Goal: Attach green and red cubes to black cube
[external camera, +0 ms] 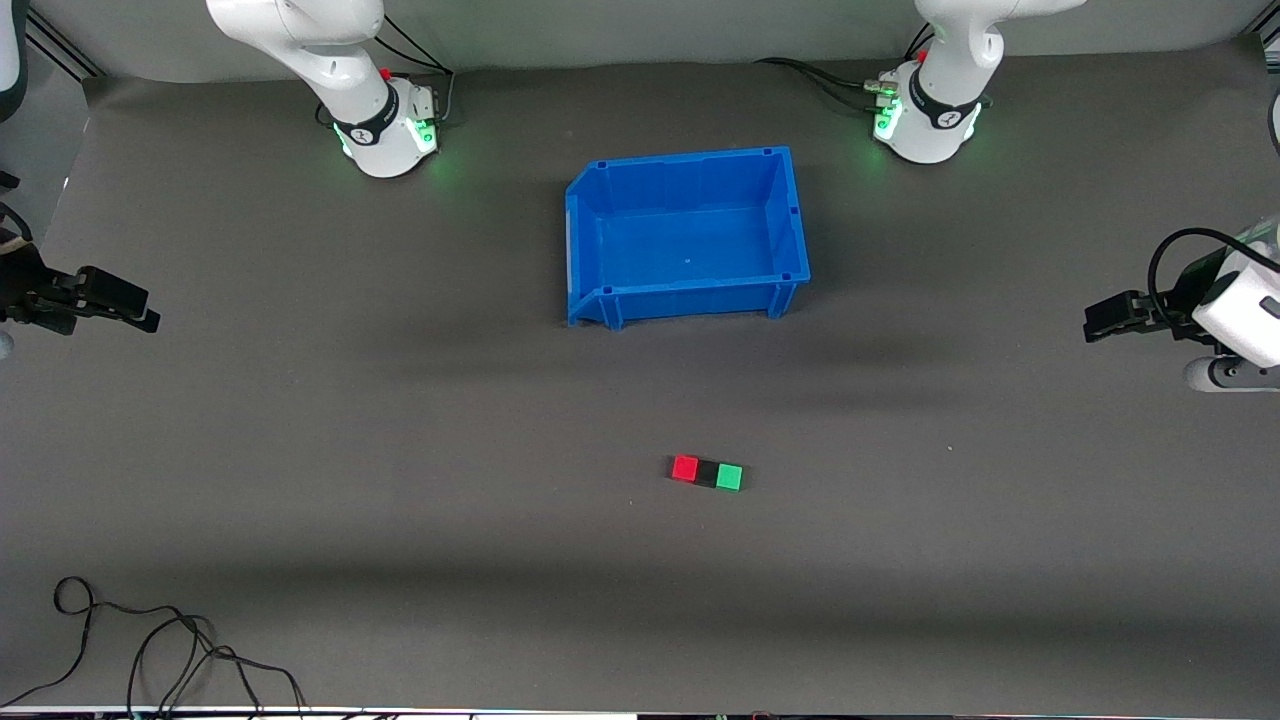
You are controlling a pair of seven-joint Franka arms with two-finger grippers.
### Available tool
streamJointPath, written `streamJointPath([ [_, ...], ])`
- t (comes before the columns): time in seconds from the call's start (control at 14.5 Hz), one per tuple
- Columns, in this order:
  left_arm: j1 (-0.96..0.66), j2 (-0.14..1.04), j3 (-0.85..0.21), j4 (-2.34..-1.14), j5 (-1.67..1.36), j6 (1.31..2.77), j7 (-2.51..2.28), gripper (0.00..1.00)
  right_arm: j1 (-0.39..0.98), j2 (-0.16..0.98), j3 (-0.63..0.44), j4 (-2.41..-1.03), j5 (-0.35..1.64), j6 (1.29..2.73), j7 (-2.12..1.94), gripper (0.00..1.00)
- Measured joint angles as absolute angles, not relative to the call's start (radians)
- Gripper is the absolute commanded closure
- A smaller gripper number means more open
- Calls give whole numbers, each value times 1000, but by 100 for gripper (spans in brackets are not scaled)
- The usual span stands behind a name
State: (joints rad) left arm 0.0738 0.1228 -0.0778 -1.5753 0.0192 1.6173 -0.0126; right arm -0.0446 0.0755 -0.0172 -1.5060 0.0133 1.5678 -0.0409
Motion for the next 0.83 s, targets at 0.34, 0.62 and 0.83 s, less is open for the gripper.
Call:
streamJointPath([
  [0.34,66,123,-80,-1555,19,1618,30,1,-45,75,-18,-1506,13,1564,-46,0],
  [0.62,63,123,-79,-1533,23,1666,61,1,-45,75,-18,-1506,13,1564,-47,0],
  [0.83,11,123,-22,-1531,23,1684,62,1,-39,76,-17,-1510,13,1562,-47,0],
])
